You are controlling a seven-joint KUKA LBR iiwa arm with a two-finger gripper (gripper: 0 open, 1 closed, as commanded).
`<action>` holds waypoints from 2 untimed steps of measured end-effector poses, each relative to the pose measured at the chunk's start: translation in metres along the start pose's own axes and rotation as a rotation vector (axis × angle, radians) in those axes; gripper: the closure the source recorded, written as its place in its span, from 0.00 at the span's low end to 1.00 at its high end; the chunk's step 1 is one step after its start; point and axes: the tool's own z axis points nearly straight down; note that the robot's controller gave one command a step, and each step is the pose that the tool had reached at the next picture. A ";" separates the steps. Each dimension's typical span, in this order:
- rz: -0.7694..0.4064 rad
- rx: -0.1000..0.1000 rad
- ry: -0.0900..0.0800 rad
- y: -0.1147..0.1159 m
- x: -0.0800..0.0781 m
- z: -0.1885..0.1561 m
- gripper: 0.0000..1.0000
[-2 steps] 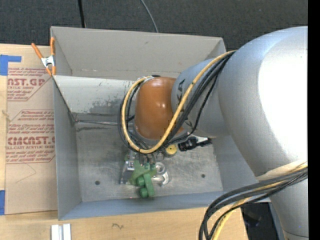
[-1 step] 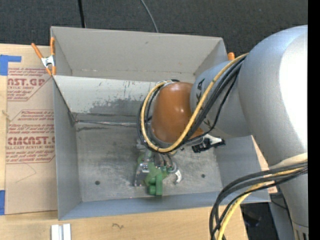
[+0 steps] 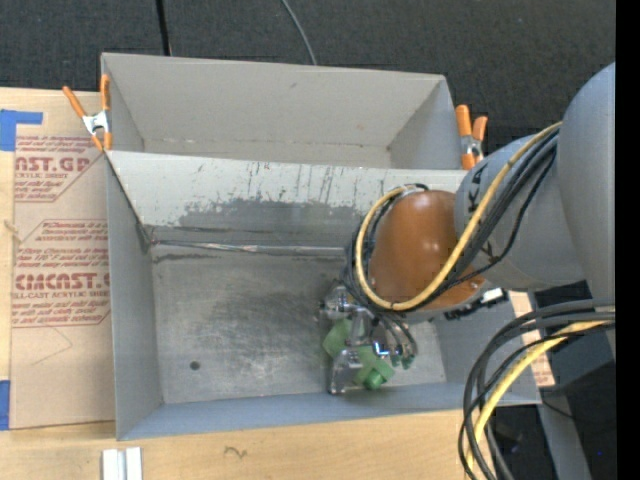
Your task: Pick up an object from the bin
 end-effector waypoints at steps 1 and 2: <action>-0.431 -0.001 0.005 -0.034 -0.005 -0.003 0.00; -0.432 -0.004 0.005 -0.032 -0.005 -0.005 1.00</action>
Offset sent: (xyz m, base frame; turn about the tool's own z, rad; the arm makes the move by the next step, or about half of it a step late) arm 0.0045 -0.0338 0.0035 -0.4320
